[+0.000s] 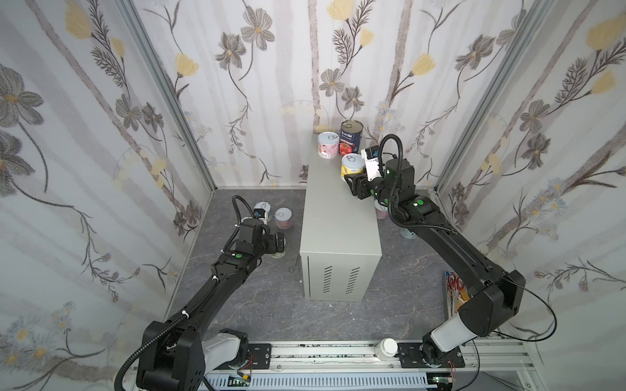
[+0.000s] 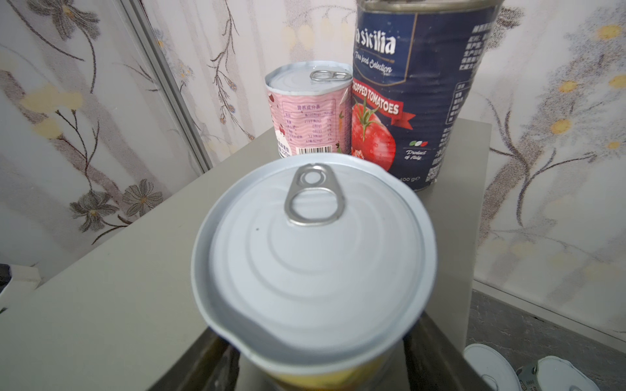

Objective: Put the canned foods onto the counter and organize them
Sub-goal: 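Lower the yellow can onto the cabinet top in front of the pink can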

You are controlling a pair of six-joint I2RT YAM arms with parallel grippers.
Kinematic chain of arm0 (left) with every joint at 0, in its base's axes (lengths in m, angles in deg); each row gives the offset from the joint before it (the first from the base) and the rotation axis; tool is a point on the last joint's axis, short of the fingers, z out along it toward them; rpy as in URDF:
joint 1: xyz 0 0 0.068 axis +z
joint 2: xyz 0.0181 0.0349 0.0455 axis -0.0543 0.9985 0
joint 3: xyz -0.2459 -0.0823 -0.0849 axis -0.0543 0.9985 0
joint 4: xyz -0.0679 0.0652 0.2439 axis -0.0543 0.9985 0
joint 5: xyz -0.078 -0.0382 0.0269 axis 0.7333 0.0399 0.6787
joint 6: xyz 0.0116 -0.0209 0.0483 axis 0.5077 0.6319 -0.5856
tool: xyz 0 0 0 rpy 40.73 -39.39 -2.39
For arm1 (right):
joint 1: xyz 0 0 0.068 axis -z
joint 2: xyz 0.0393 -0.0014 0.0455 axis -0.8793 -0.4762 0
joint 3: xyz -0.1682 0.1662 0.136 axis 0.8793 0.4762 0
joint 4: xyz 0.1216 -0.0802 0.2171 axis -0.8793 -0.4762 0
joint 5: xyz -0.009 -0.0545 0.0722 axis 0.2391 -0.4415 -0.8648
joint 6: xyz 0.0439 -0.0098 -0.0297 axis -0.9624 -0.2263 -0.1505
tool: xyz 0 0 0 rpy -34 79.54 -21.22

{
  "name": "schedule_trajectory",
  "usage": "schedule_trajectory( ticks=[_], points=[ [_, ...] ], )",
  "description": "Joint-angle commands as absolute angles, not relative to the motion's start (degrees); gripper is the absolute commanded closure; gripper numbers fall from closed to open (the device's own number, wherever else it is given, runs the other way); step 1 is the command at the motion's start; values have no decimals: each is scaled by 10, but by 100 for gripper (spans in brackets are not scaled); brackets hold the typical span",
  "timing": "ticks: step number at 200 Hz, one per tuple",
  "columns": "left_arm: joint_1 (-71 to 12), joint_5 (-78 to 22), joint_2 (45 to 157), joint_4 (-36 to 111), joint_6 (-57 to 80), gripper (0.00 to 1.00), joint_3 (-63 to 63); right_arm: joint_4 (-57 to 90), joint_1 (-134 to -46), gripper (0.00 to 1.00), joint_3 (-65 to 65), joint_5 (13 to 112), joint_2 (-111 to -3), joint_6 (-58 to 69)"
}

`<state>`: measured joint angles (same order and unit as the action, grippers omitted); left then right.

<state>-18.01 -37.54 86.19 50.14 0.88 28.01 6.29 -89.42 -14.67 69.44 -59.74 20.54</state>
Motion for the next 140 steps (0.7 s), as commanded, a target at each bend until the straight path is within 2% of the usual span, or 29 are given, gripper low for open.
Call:
schedule_trajectory(
  ticks=[1,140],
  points=[
    [-179,-386,860,498,6,0,277,71,-889,36,-147,695,-600,207],
    [-179,-392,857,507,4,0,269,117,-887,36,-143,692,-642,194]
  ],
)
